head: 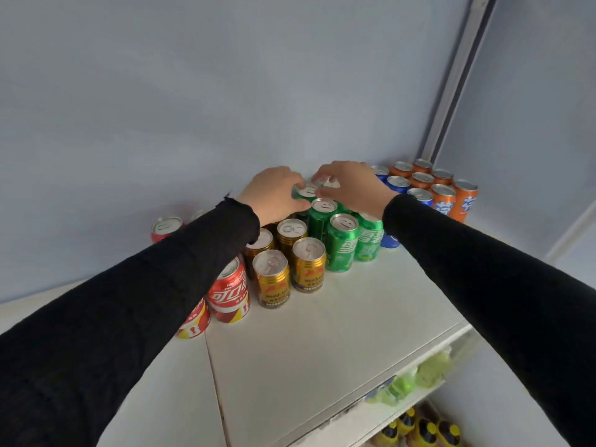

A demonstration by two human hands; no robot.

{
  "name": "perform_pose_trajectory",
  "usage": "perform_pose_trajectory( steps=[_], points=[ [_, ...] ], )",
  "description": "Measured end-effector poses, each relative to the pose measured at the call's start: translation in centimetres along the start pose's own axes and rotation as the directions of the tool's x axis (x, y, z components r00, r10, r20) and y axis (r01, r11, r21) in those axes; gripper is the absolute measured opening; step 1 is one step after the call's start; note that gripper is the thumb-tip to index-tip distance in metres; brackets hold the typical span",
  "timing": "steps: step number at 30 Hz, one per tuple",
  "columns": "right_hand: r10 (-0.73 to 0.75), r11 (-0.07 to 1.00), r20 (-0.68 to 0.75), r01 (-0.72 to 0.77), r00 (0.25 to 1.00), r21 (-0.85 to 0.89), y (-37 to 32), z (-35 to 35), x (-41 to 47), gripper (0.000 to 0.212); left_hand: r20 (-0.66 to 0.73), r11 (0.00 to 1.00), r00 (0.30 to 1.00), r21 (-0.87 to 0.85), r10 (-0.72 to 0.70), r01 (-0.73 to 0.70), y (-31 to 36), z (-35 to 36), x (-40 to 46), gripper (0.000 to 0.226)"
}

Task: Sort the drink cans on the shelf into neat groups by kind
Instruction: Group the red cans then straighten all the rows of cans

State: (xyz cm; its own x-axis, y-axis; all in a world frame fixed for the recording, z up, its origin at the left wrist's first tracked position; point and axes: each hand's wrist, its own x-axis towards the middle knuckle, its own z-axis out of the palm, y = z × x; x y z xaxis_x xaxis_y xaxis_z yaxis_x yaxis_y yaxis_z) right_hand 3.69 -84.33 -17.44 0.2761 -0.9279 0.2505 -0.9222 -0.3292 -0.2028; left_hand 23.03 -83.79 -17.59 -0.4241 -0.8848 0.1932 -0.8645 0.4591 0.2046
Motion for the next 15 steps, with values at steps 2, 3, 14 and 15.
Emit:
perform_pose_trajectory(
  steps=[2,3,14,15],
  points=[
    [0.046,0.999,0.012,-0.046,0.999,-0.011,1.7,-1.2,-2.1,0.027,0.016,0.998,0.999,-0.021,0.052,-0.051,1.7,0.4,-0.3,0.05],
    [0.066,0.998,0.021,-0.066,0.998,-0.012,2.5,-1.6,-3.2,0.027,0.022,0.997,0.997,-0.029,0.074,-0.073,2.5,0.6,-0.4,0.051],
    [0.046,0.985,0.172,-0.016,0.984,-0.174,8.2,-1.8,-6.7,0.057,0.162,0.993,0.984,0.076,0.078,-0.091,7.5,3.3,1.2,0.061],
    [0.014,0.981,0.174,0.02,0.985,-0.192,8.3,-1.7,-6.4,0.056,0.176,0.992,0.982,0.093,0.074,-0.091,7.8,3.6,1.5,0.057]
  ],
)
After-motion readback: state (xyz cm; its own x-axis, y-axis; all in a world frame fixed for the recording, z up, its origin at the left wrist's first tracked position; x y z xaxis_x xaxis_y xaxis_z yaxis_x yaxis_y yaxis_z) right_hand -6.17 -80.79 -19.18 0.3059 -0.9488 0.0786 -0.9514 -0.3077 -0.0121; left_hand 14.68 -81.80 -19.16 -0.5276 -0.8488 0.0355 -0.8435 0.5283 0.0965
